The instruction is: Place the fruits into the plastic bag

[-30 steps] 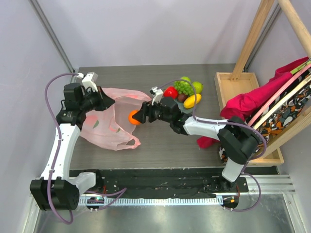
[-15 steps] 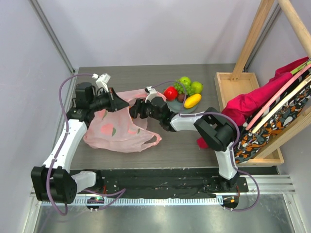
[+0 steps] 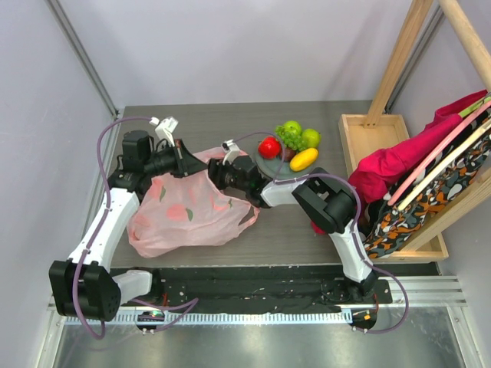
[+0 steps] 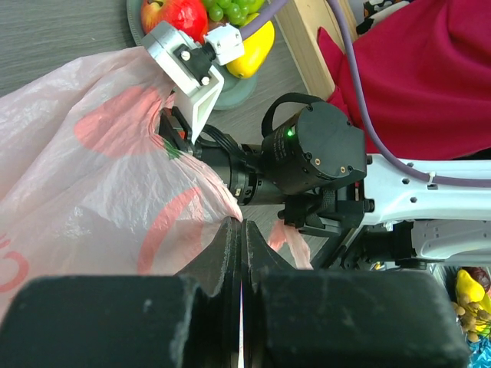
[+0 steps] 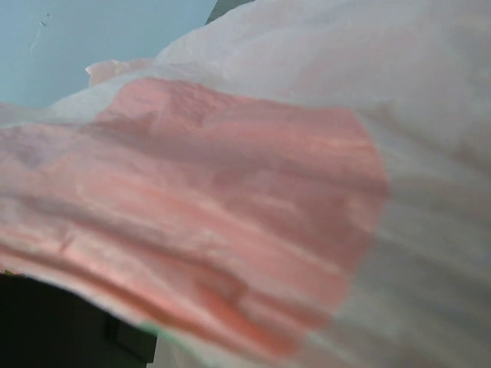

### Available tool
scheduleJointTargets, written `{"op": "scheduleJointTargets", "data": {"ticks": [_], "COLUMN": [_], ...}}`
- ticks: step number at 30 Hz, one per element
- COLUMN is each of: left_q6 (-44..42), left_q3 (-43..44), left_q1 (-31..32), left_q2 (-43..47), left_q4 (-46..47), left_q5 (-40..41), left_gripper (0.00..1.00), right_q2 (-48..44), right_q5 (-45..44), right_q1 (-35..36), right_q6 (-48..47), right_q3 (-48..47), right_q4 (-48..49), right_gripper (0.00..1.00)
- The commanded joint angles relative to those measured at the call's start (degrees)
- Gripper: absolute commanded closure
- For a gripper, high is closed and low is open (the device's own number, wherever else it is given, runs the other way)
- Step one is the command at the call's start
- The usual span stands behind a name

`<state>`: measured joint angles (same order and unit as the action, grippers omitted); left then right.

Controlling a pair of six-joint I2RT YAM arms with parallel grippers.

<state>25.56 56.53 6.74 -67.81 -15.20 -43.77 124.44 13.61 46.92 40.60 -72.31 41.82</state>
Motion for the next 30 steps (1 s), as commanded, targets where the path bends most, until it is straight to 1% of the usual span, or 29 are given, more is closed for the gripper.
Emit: {"op": "scheduleJointTargets", "data": {"ticks": [1, 2, 3, 4, 6, 10, 13, 16, 20, 23, 25, 26, 27, 30], "left_q6": [0.3, -0.1, -0.2, -0.2, -0.4, -0.7, -1.0, -2.9, -6.7, -9.3, -10.4, -11.0, -11.3, -12.5], "left_q3": [0.7, 0.8, 0.8, 0.9, 0.9, 1.1, 1.3, 1.9, 3.6, 4.5, 5.2, 5.3, 5.3, 5.8], "left_q1": [0.1, 0.1, 0.1, 0.1, 0.1, 0.1, 0.1, 0.1, 0.1, 0.1, 0.1, 0.1, 0.0, 0.1], "left_q2": [-0.1, 0.0, -0.1, -0.1, 0.0, 0.0, 0.0, 0.7, 1.7, 2.3, 2.5, 2.8, 2.9, 3.2], "left_q4": [1.8, 1.6, 1.3, 1.0, 0.8, 0.2, -0.8, -3.0, -7.6, -10.4, -11.7, -11.9, -12.5, -13.4], "left_q5": [-0.4, -0.1, 0.2, 0.7, 1.0, 1.7, 2.6, 5.7, 13.0, 15.8, 17.3, 17.6, 18.2, 18.2], "left_gripper": [1.00, 1.00, 1.00, 1.00, 1.00, 1.00, 1.00, 1.00, 1.00, 1.00, 1.00, 1.00, 1.00, 1.00], "right_q2": [-2.1, -2.5, -2.6, -2.8, -3.1, -3.9, -5.3, -8.8, -14.8, -19.8, -21.8, -23.7, -24.4, -26.3], "right_q5": [-0.1, -0.1, -0.2, -0.2, -0.2, -0.4, -0.1, 0.1, 0.1, -0.9, -2.4, -3.6, -6.1, -11.2], "right_q1": [0.8, 0.7, 0.9, 0.9, 1.0, 1.0, 1.0, 1.0, 1.0, 1.0, 1.0, 1.0, 1.0, 1.0], "right_q6": [-2.3, -3.0, -3.2, -3.3, -3.6, -3.7, -3.9, -4.2, -5.4, -7.4, -8.2, -8.8, -9.0, -9.4], "right_q3": [-0.5, -0.1, 0.0, 0.1, 0.5, 1.8, 3.0, 6.0, 10.7, 13.6, 15.0, 15.4, 15.8, 17.0], "right_q4": [3.1, 3.0, 2.8, 2.7, 2.7, 3.6, 3.9, 5.2, 5.3, 2.5, -2.3, -4.2, -8.3, -15.3], "right_gripper": [0.36, 0.34, 0.25, 0.18, 0.10, 0.09, 0.05, 0.06, 0.08, 0.09, 0.09, 0.09, 0.10, 0.10]}}
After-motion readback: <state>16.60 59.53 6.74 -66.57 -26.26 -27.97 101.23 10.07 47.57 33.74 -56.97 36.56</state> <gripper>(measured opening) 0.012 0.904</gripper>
